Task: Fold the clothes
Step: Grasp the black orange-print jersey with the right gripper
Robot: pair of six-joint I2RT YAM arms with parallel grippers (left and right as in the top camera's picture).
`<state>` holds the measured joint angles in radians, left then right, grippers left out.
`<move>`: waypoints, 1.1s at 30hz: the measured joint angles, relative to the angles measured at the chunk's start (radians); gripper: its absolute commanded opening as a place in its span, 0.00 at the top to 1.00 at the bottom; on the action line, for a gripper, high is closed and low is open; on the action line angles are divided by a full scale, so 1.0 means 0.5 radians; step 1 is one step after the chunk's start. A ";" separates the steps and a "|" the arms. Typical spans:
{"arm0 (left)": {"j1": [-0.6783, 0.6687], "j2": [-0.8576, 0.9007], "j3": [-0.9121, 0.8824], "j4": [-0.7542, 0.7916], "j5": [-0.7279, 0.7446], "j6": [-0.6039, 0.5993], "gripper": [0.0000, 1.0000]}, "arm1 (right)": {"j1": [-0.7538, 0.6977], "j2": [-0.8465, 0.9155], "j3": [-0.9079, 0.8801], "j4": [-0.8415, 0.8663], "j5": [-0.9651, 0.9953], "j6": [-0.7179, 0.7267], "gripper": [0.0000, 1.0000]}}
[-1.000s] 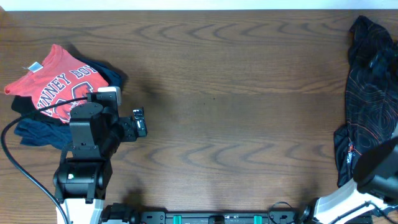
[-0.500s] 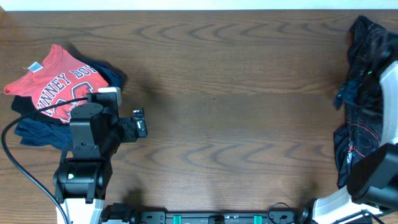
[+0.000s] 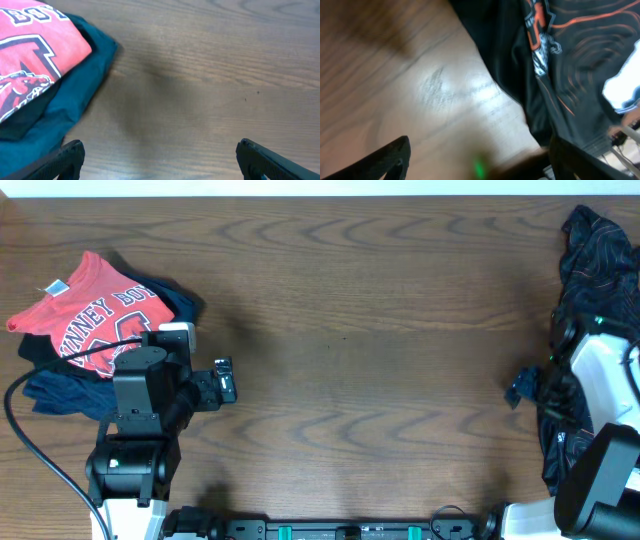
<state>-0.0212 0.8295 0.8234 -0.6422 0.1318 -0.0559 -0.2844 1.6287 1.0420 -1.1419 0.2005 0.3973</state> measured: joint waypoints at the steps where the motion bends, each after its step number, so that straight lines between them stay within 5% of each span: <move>1: 0.000 0.000 0.000 -0.009 0.000 0.000 0.02 | -0.005 0.000 -0.069 0.079 0.007 0.013 0.14; 12: 0.000 0.000 0.000 -0.013 0.001 0.000 0.02 | -0.025 -0.048 -0.489 0.845 0.042 0.065 0.19; 24: 0.000 0.000 0.000 -0.016 0.001 0.000 0.02 | -0.113 -0.108 -0.610 1.017 0.318 0.104 0.34; 30: 0.000 0.000 0.000 -0.016 0.001 0.000 0.02 | -0.183 -0.105 -0.675 1.038 0.402 0.125 0.99; 33: 0.000 0.000 0.000 -0.016 0.001 0.000 0.02 | -0.192 -0.092 -0.699 1.037 0.410 0.124 0.99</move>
<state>-0.0212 0.8295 0.8234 -0.6502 0.1322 -0.0559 -0.3805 1.5829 0.6926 -0.6235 0.4053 0.4595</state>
